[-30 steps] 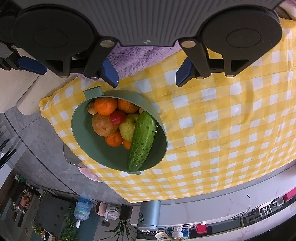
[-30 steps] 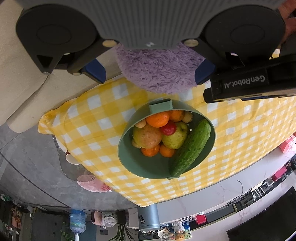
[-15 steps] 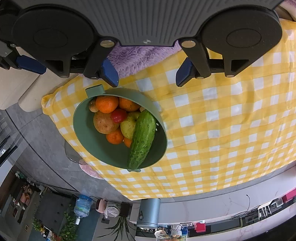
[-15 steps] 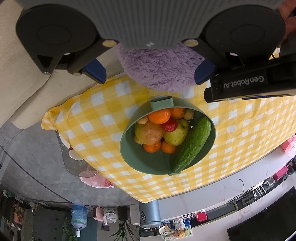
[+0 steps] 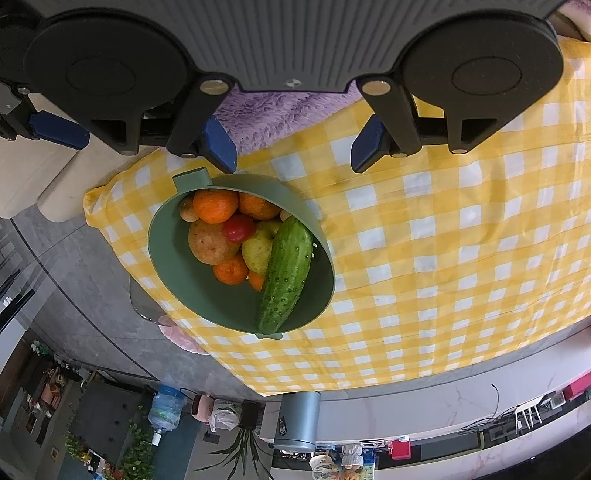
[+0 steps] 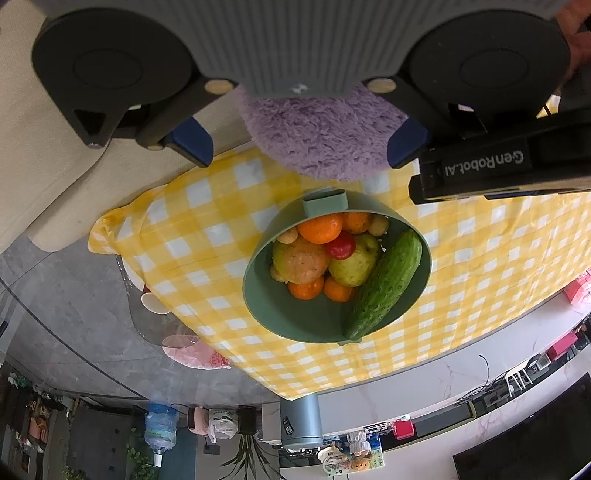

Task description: Organize fruits

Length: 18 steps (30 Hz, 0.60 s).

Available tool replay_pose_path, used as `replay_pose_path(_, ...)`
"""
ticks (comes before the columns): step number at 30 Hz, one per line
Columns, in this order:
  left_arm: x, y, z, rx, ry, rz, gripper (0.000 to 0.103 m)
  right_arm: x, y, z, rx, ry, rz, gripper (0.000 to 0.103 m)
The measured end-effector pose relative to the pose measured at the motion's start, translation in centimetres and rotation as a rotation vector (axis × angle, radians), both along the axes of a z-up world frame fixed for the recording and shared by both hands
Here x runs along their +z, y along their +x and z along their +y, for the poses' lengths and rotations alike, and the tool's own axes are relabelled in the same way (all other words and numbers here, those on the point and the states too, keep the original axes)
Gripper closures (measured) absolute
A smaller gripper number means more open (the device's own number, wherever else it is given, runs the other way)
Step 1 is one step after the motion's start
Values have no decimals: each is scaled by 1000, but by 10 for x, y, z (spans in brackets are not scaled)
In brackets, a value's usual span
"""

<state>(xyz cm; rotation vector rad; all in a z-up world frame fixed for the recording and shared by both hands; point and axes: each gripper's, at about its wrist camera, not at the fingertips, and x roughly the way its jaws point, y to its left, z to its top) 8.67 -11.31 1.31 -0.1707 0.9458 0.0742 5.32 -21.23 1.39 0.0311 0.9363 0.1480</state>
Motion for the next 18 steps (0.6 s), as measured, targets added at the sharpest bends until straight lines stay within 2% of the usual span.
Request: replay_pose_path(18, 1, 0, 2, -3, -11, 0, 20, 1, -2, 2, -3, 3, -9, 6)
